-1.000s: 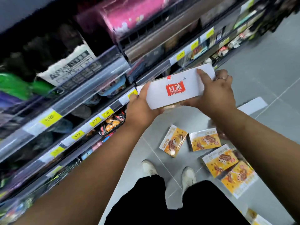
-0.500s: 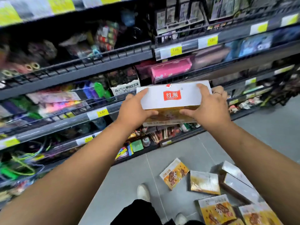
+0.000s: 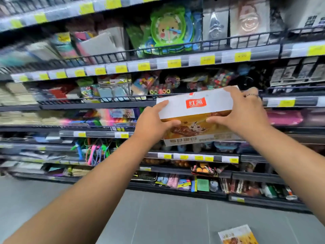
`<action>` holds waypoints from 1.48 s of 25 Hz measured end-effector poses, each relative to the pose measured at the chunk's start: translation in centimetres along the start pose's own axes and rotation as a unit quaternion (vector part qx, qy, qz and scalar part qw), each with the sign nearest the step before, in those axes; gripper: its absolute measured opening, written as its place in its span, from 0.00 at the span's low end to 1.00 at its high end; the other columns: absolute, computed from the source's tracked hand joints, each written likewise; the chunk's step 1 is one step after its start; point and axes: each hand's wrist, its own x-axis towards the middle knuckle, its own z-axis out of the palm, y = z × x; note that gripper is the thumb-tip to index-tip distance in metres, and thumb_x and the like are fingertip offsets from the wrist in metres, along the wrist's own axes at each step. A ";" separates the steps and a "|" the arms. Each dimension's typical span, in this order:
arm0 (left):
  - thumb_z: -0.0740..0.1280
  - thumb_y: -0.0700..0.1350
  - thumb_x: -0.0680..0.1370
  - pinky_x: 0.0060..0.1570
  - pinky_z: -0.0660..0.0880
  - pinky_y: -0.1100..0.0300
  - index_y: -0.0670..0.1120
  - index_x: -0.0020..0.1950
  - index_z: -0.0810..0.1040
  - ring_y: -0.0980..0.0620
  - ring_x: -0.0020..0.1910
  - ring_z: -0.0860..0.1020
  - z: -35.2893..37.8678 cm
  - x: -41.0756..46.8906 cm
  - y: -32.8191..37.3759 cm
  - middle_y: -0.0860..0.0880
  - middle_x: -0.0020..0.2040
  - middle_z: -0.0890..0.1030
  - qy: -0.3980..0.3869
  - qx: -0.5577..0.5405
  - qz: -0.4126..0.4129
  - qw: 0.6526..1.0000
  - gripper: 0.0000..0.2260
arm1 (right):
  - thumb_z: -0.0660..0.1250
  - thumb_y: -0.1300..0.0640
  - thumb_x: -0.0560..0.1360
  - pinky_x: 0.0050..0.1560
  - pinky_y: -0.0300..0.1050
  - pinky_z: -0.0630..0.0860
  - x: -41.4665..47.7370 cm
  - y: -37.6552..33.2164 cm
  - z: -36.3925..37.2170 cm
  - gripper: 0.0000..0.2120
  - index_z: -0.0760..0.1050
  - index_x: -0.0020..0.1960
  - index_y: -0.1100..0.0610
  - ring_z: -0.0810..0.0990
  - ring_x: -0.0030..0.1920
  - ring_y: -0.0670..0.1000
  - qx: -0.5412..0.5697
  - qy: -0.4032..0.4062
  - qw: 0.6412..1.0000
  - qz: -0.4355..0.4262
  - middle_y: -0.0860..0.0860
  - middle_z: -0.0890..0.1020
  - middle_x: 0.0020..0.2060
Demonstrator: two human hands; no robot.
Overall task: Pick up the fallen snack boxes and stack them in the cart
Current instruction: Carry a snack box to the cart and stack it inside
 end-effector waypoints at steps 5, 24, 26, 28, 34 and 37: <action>0.73 0.62 0.68 0.57 0.72 0.54 0.57 0.74 0.66 0.46 0.64 0.72 -10.1 -2.8 -7.9 0.47 0.68 0.72 0.075 0.028 -0.058 0.995 0.36 | 0.73 0.29 0.58 0.61 0.54 0.71 -0.1 -12.4 3.1 0.47 0.63 0.71 0.46 0.69 0.61 0.64 0.030 -0.013 0.997 -0.074 0.62 0.67 0.61; 0.77 0.57 0.68 0.54 0.79 0.48 0.57 0.67 0.75 0.48 0.55 0.79 -38.2 -17.6 -33.8 0.50 0.63 0.77 0.302 0.026 -0.291 0.907 0.29 | 0.73 0.28 0.56 0.62 0.53 0.70 -6.1 -53.8 17.6 0.45 0.69 0.67 0.47 0.70 0.60 0.63 0.153 -0.150 0.923 -0.320 0.60 0.68 0.60; 0.77 0.57 0.68 0.55 0.79 0.48 0.56 0.68 0.75 0.47 0.56 0.78 -39.6 -18.7 -35.2 0.49 0.64 0.76 0.332 0.026 -0.318 0.887 0.29 | 0.74 0.29 0.55 0.62 0.52 0.70 -6.0 -57.4 18.8 0.45 0.70 0.66 0.47 0.70 0.59 0.63 0.172 -0.162 0.904 -0.356 0.60 0.67 0.60; 0.77 0.57 0.68 0.55 0.78 0.48 0.56 0.67 0.75 0.47 0.56 0.78 -41.0 -19.7 -36.4 0.49 0.65 0.76 0.363 0.025 -0.344 0.866 0.29 | 0.74 0.29 0.55 0.61 0.52 0.70 -6.0 -60.9 20.2 0.45 0.69 0.67 0.47 0.70 0.60 0.63 0.188 -0.183 0.881 -0.394 0.59 0.67 0.60; 0.77 0.57 0.67 0.57 0.78 0.50 0.56 0.67 0.75 0.48 0.56 0.78 -45.7 -23.4 -37.4 0.49 0.64 0.76 0.425 0.070 -0.412 0.803 0.29 | 0.74 0.29 0.56 0.59 0.50 0.70 -7.6 -70.3 22.4 0.44 0.69 0.67 0.47 0.70 0.61 0.62 0.241 -0.236 0.805 -0.488 0.60 0.69 0.60; 0.77 0.58 0.68 0.60 0.75 0.52 0.55 0.68 0.75 0.50 0.57 0.77 -48.2 -26.0 -37.3 0.51 0.64 0.76 0.457 0.098 -0.442 0.765 0.30 | 0.73 0.28 0.56 0.54 0.48 0.70 -9.6 -75.1 22.6 0.43 0.71 0.65 0.47 0.71 0.60 0.61 0.258 -0.252 0.759 -0.542 0.59 0.73 0.59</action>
